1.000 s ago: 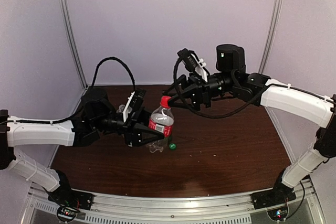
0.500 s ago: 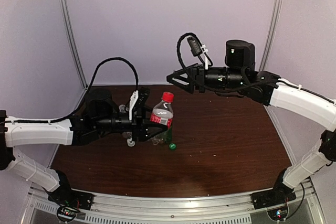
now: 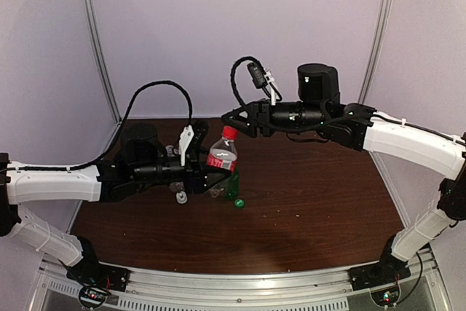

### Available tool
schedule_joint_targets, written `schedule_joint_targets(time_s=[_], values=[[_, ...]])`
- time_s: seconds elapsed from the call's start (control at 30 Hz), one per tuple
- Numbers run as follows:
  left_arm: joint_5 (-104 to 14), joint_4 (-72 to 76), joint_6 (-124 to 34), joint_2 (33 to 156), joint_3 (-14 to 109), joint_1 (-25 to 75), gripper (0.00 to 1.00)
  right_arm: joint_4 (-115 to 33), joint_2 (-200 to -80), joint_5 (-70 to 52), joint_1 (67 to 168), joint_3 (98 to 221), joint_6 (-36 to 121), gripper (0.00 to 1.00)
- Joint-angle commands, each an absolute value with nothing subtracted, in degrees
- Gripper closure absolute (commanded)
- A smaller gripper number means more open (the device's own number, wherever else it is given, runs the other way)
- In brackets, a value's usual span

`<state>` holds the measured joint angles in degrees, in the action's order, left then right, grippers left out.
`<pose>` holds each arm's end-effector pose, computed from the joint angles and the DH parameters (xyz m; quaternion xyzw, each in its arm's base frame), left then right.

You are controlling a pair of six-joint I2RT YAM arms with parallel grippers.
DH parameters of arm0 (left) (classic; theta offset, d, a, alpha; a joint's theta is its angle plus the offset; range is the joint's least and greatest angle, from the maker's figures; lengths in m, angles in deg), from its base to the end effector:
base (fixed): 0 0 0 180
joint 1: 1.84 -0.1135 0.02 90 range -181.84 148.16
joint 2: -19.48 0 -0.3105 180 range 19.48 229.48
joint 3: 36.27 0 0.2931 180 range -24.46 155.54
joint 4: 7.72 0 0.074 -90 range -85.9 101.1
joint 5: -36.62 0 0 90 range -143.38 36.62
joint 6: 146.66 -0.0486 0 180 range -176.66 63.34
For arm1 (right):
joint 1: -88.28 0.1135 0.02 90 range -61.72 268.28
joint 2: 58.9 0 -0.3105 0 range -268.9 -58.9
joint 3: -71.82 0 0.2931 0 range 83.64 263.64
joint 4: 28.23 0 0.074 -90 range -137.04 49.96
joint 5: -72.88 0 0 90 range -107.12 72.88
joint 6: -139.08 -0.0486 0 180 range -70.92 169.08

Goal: Unscrew the bottle caps

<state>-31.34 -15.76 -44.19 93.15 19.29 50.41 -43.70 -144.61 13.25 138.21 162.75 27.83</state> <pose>0.1867 -0.2709 0.2996 0.3714 0.6657 -0.4612 0.4541 0.2404 0.3240 0.4292 -0.3461 0.6760 0.5236 0.3862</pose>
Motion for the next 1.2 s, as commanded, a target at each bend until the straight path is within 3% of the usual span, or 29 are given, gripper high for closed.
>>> schedule_joint_targets(time_s=[0.0, 0.23, 0.5, 0.67, 0.87, 1.03, 1.17], values=[[-34.0, -16.7, -45.4, 91.4, 21.0, 50.6, 0.74, -43.5, -145.9, 13.1, 139.2, 162.9, 27.2, 0.36], [-34.6, -16.7, -45.5, 90.8, 20.6, 50.6, 0.74, -43.0, -147.3, 14.0, 139.4, 162.9, 26.9, 0.43], [-35.3, -16.6, -45.6, 90.7, 20.3, 50.6, 0.74, -41.3, -147.5, 16.4, 139.5, 162.6, 26.7, 0.81], [-35.5, -16.7, -45.7, 90.4, 20.3, 50.6, 0.74, -39.4, -146.8, 18.3, 139.5, 161.4, 27.7, 0.98], [-29.6, -18.6, -45.5, 90.1, 19.5, 50.6, 0.74, -39.2, -146.9, 29.3, 138.6, 161.6, 39.3, 1.00], [-12.2, -23.7, -44.2, 90.0, 18.9, 50.6, 0.74, -50.0, -148.2, 44.8, 137.8, 164.7, 57.1, 1.00], [-3.8, -29.8, -40.8, 90.2, 17.7, 50.6, 0.73, -62.0, -150.9, 52.5, 136.7, 170.3, 67.4, 0.90]])
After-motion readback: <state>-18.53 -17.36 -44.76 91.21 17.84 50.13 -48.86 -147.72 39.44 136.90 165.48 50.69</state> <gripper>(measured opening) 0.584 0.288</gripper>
